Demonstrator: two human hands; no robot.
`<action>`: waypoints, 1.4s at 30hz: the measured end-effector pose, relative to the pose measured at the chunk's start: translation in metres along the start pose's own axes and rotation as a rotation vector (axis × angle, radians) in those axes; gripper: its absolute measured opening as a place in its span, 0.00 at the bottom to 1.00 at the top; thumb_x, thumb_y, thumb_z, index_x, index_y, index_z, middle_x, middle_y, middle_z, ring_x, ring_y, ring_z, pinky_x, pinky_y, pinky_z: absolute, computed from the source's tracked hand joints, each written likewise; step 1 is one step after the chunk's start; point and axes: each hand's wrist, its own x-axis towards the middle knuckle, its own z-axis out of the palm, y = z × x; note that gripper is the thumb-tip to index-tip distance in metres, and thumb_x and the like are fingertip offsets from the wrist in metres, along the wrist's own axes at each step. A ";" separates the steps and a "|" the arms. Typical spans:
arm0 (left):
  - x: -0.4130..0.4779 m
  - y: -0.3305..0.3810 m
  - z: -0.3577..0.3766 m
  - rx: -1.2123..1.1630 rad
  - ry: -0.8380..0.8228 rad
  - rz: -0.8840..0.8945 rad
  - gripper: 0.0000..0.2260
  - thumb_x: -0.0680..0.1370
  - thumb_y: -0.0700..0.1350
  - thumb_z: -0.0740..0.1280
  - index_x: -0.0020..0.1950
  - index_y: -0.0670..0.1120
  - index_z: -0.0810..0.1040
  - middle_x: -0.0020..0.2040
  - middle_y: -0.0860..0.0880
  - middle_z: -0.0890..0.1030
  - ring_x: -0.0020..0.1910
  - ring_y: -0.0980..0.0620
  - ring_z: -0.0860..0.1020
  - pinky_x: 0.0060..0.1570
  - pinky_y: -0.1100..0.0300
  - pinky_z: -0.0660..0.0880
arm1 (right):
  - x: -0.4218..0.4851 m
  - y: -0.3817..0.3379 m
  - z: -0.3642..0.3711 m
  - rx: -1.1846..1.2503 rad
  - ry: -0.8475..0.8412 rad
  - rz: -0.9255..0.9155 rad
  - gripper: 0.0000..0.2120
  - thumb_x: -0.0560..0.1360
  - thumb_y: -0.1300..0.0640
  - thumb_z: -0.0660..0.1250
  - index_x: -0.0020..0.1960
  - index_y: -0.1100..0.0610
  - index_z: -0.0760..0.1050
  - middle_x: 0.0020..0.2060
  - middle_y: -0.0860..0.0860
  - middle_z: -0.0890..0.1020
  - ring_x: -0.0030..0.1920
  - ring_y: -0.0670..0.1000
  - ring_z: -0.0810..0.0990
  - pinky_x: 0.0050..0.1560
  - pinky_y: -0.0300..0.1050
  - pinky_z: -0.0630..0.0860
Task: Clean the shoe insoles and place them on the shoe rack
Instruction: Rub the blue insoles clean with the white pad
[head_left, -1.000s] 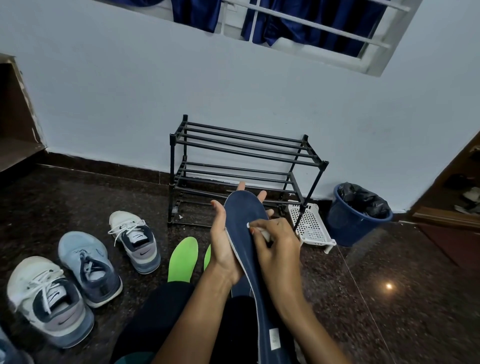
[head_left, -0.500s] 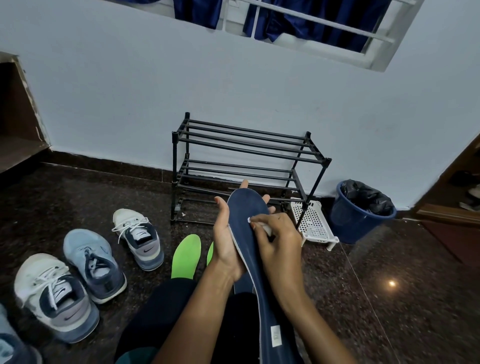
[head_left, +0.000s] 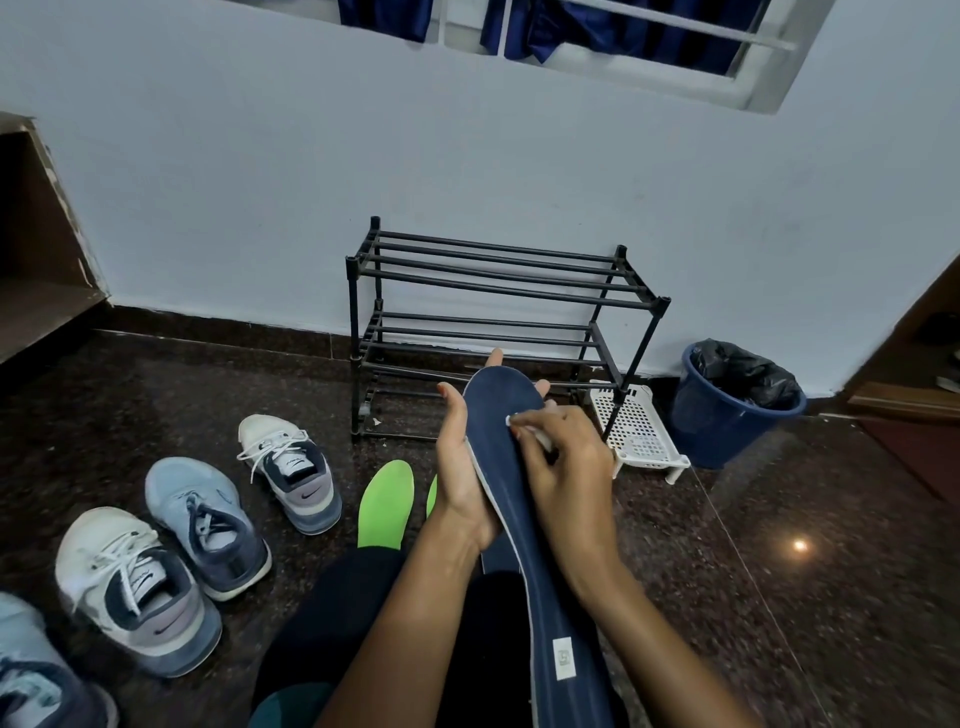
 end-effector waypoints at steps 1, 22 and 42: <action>0.000 0.000 0.001 -0.012 -0.002 0.001 0.30 0.77 0.64 0.49 0.73 0.50 0.68 0.69 0.33 0.68 0.62 0.40 0.70 0.56 0.54 0.75 | 0.000 0.000 -0.001 -0.001 -0.005 0.003 0.06 0.71 0.68 0.67 0.44 0.60 0.80 0.40 0.50 0.76 0.43 0.51 0.77 0.46 0.31 0.70; 0.002 -0.006 -0.003 0.024 0.007 0.033 0.27 0.79 0.63 0.48 0.71 0.51 0.70 0.55 0.42 0.80 0.50 0.47 0.79 0.49 0.58 0.78 | 0.017 0.001 -0.005 0.024 0.040 0.081 0.06 0.72 0.70 0.66 0.44 0.62 0.80 0.40 0.55 0.78 0.42 0.43 0.74 0.45 0.23 0.65; 0.000 -0.004 -0.002 0.018 0.046 0.008 0.27 0.79 0.62 0.48 0.71 0.51 0.69 0.62 0.37 0.76 0.59 0.41 0.74 0.58 0.53 0.72 | 0.012 0.000 -0.007 0.056 -0.011 0.097 0.07 0.72 0.69 0.67 0.44 0.60 0.80 0.40 0.53 0.78 0.43 0.41 0.75 0.45 0.26 0.68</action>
